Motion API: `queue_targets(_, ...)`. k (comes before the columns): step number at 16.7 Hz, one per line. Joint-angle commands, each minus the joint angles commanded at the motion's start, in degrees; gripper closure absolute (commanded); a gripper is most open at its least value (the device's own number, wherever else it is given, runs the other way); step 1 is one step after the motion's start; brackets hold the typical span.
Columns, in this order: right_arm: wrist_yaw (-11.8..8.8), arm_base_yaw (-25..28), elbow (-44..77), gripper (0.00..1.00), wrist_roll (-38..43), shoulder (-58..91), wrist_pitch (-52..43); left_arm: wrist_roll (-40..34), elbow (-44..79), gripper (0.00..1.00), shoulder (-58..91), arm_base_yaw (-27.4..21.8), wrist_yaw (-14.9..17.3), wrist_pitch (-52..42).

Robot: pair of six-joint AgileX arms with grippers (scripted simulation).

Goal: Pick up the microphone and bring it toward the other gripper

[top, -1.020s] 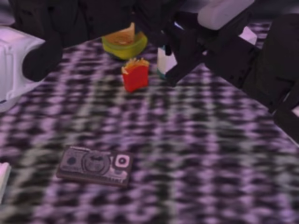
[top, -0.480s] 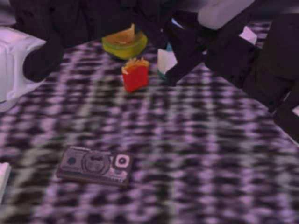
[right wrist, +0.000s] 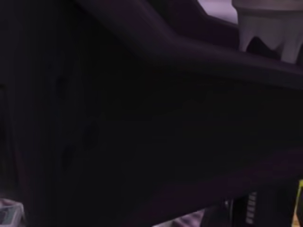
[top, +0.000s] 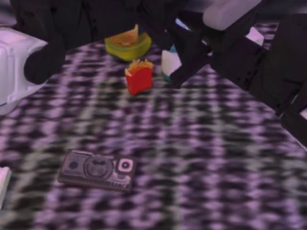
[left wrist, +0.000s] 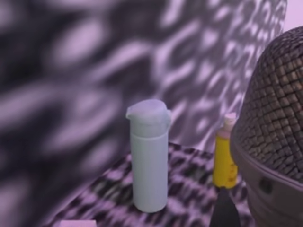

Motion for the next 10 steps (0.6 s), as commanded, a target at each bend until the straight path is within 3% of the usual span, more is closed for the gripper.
queue_targets(6, 0.00, 0.00, 0.00, 0.02, 0.00, 0.00, 0.00, 0.00, 0.00, 1.00, 0.00, 0.00, 0.00, 0.00)
queue_targets(10, 0.00, 0.00, 0.00, 0.00, 0.00, 0.00, 0.00, 0.00, 0.00, 1.00, 0.00, 0.00, 0.00, 0.00)
